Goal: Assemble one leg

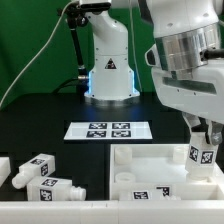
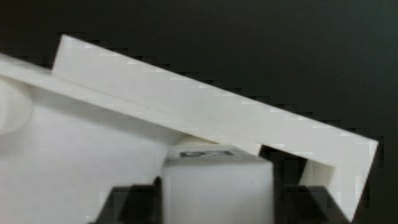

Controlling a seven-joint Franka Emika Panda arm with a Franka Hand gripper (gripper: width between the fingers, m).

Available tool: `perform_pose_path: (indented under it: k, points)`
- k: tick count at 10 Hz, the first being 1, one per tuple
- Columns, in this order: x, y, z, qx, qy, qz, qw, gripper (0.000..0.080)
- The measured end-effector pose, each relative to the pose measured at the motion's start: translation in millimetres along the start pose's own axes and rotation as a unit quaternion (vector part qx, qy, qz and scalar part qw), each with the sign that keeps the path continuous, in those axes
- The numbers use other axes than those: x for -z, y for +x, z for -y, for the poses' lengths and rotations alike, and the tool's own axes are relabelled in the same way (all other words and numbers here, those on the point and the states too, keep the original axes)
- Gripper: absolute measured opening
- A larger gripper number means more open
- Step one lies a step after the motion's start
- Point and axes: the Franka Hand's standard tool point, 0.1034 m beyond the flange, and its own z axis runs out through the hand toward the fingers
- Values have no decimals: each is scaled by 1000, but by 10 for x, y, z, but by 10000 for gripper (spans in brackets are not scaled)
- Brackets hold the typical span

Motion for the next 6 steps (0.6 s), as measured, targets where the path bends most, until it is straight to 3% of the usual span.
perform_pose_path:
  k: [1,2,3,6]
  points:
    - [9,43,-4,51,1,-1,999,472]
    - [20,94,-7,78,2,-3,997,472]
    - [26,124,33,135,13,-13,991,618]
    - [15,121,25,243,10,-13,970,648]
